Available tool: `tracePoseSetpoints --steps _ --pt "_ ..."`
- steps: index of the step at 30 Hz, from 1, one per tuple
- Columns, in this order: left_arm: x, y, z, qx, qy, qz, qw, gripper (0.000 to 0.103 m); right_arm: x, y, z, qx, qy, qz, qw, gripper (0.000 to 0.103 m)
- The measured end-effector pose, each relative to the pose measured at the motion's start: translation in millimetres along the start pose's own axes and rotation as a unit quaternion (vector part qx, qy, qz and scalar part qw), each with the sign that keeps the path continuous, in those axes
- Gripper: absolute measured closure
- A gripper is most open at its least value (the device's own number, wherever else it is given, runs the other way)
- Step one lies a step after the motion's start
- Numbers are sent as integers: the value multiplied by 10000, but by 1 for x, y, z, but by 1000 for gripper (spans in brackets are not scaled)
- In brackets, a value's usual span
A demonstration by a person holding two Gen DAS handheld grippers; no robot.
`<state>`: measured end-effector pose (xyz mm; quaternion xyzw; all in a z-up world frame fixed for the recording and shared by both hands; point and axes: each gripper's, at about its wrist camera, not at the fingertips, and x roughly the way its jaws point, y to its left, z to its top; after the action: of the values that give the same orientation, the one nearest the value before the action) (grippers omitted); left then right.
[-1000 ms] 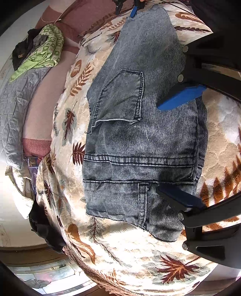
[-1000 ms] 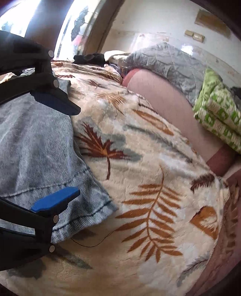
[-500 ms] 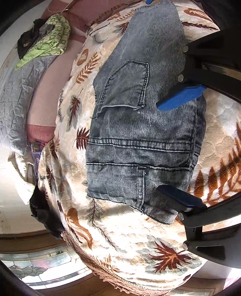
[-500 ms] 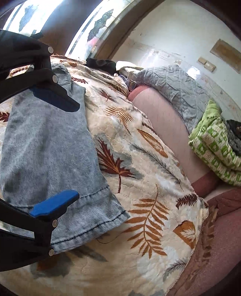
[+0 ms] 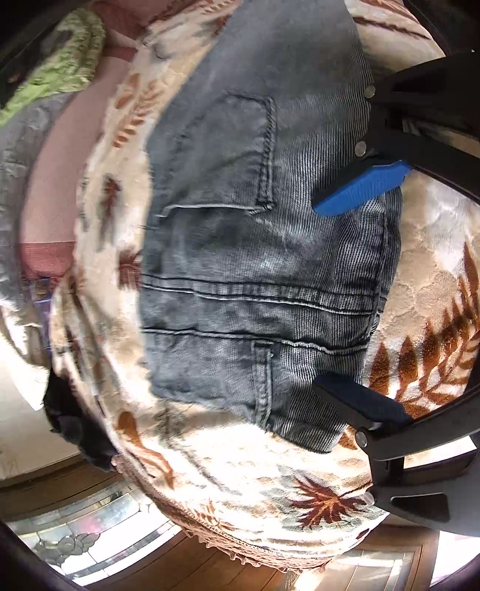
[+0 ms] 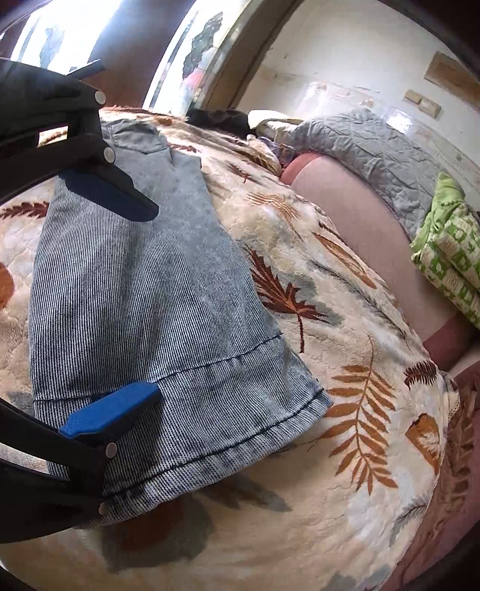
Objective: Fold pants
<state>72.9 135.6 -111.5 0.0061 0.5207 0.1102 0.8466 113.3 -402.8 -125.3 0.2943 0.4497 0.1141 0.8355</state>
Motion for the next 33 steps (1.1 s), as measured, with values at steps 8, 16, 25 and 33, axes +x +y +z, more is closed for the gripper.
tracePoseSetpoints --steps 8,16,25,33 --pt "-35 7 3 -363 -671 -216 9968 10 -49 -3 5 73 -951 529 9940 12" --pt "4 7 -3 -245 129 42 9996 8 -26 -5 -2 37 -235 200 9995 10" --pt "-64 25 18 -810 -1391 -615 9850 8 -24 85 11 -1166 -299 167 9926 10" --pt "-16 31 45 -1388 -1200 -758 9801 8 80 239 32 -2713 888 215 9581 11"
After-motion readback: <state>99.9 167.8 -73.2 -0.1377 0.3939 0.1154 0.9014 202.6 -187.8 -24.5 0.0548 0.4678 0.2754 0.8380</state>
